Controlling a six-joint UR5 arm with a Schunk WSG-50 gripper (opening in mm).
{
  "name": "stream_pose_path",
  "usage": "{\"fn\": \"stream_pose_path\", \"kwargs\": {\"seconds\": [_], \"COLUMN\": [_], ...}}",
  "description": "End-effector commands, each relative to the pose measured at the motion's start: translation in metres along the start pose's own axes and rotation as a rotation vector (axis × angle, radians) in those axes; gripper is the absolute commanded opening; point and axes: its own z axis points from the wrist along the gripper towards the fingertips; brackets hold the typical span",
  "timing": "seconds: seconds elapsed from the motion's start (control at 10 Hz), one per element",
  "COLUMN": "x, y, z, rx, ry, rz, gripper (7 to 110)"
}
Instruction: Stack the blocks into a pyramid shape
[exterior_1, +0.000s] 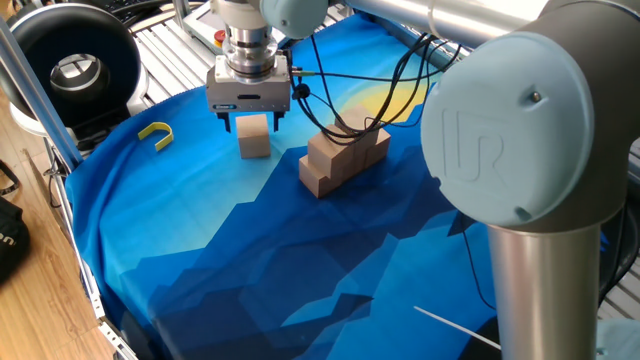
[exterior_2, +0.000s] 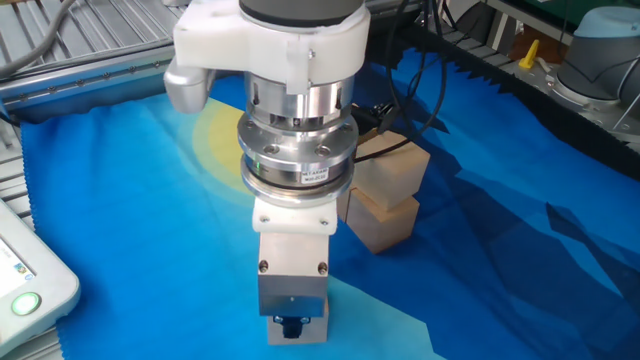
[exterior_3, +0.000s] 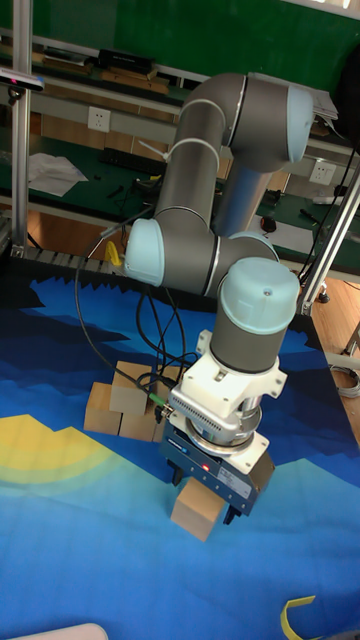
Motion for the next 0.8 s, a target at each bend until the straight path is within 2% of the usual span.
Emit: {"fn": "stream_pose_path", "kwargs": {"seconds": [0.0,0.4,0.7], "x": [-0.002,-0.002,-0.011], "y": [-0.003,-0.003,-0.002], "z": [0.001,-0.006,-0.015], "rx": [0.003,0.007,0.017], "ry": [0.008,0.024,0.01], "rz": [0.007,-0.01,-0.034], "gripper": [7,7,7]}}
